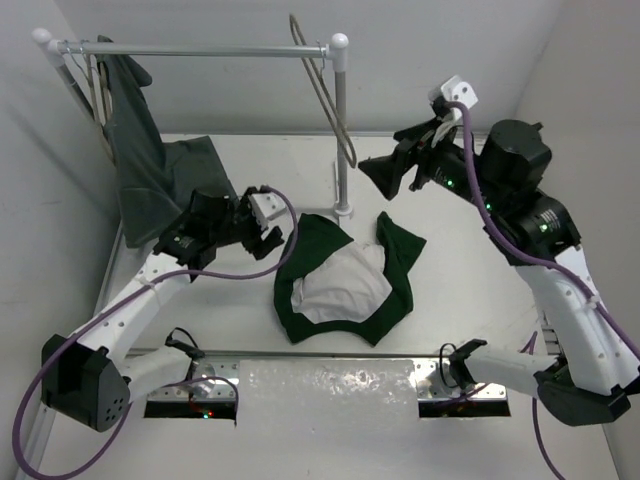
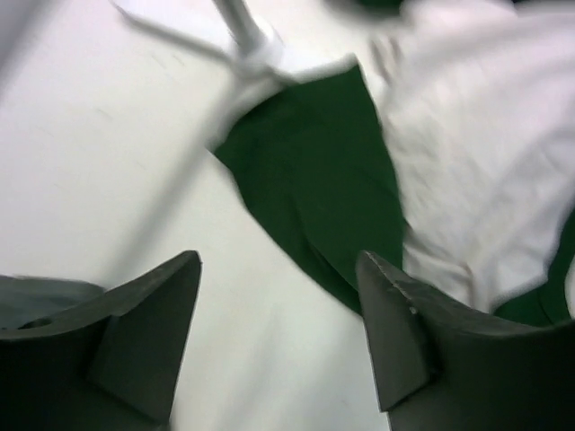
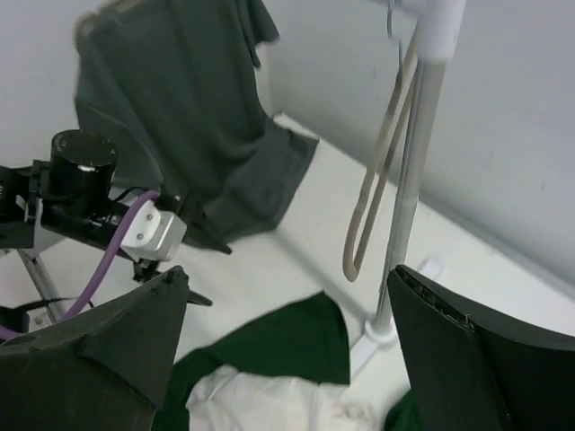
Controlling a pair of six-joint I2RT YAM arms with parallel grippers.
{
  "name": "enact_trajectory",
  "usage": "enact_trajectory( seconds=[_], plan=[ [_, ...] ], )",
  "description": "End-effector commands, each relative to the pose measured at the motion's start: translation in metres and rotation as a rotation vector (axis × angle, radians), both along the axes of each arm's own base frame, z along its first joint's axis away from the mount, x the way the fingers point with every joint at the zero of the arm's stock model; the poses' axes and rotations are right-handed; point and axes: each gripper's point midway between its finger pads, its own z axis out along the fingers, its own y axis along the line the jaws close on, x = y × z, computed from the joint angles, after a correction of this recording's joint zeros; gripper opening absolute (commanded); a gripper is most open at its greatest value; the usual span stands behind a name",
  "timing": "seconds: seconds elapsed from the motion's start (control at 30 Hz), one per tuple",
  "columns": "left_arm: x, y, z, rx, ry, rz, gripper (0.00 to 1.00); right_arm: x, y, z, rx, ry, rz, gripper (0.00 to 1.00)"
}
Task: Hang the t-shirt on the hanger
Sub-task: Pick up the hanger from the clothesline.
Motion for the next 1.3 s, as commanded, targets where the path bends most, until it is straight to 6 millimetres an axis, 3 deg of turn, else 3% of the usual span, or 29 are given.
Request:
enact_trajectory(
  seconds=[0.0, 0.03, 0.07, 0.13, 0.17, 0.2, 0.27, 0.3, 0.33, 0.4, 0.43, 0.57, 0.77, 0.93, 1.1, 1.27],
  plan=[
    [0.039, -0.01, 0.087, -0.146, -0.241, 0.075, 0.7, 0.008, 0.014, -0.005, -0.052, 0.0, 0.059, 0.89],
    [0.047, -0.011, 0.106, -0.167, -0.289, 0.089, 0.75, 0.011, 0.017, 0.0, -0.031, -0.003, 0.057, 0.89],
    [0.057, -0.014, 0.11, -0.181, -0.294, 0.099, 0.76, 0.022, 0.023, -0.005, -0.022, 0.018, 0.053, 0.89],
    [0.084, -0.022, 0.135, -0.226, -0.347, 0.125, 0.76, 0.029, 0.041, 0.006, 0.077, 0.017, 0.091, 0.88],
    [0.096, -0.024, 0.161, -0.26, -0.409, 0.148, 0.76, 0.044, 0.054, 0.012, 0.138, 0.004, 0.079, 0.87],
    [0.109, -0.029, 0.153, -0.273, -0.378, 0.165, 0.76, 0.055, 0.057, 0.011, 0.162, 0.01, 0.038, 0.87],
    [0.122, -0.036, 0.16, -0.292, -0.397, 0.165, 0.76, 0.069, 0.069, 0.016, 0.186, -0.003, 0.031, 0.86],
    [0.127, -0.04, 0.178, -0.323, -0.435, 0.157, 0.76, 0.086, 0.079, 0.0, 0.169, 0.038, 0.014, 0.85],
    [0.132, -0.045, 0.176, -0.334, -0.423, 0.145, 0.76, 0.093, 0.079, 0.017, 0.192, 0.022, -0.015, 0.83],
    [0.132, -0.053, 0.186, -0.357, -0.454, 0.108, 0.77, 0.11, 0.09, -0.001, 0.152, 0.068, -0.026, 0.79],
    [0.131, -0.057, 0.186, -0.355, -0.461, 0.093, 0.77, 0.114, 0.088, 0.005, 0.152, 0.059, -0.048, 0.77],
    [0.131, -0.064, 0.184, -0.359, -0.467, 0.07, 0.77, 0.123, 0.087, -0.005, 0.129, 0.068, -0.077, 0.54],
    [0.13, -0.067, 0.186, -0.375, -0.489, 0.052, 0.78, 0.129, 0.084, -0.017, 0.145, 0.085, -0.119, 0.33],
    [0.133, -0.067, 0.189, -0.389, -0.495, 0.058, 0.78, 0.137, 0.078, -0.039, 0.112, 0.123, -0.178, 0.28],
    [0.131, -0.064, 0.177, -0.368, -0.469, 0.073, 0.78, 0.145, 0.066, -0.046, 0.063, 0.113, -0.247, 0.31],
    [0.133, -0.056, 0.165, -0.338, -0.454, 0.116, 0.78, 0.149, 0.071, -0.053, 0.02, 0.107, -0.236, 0.27]
  ],
)
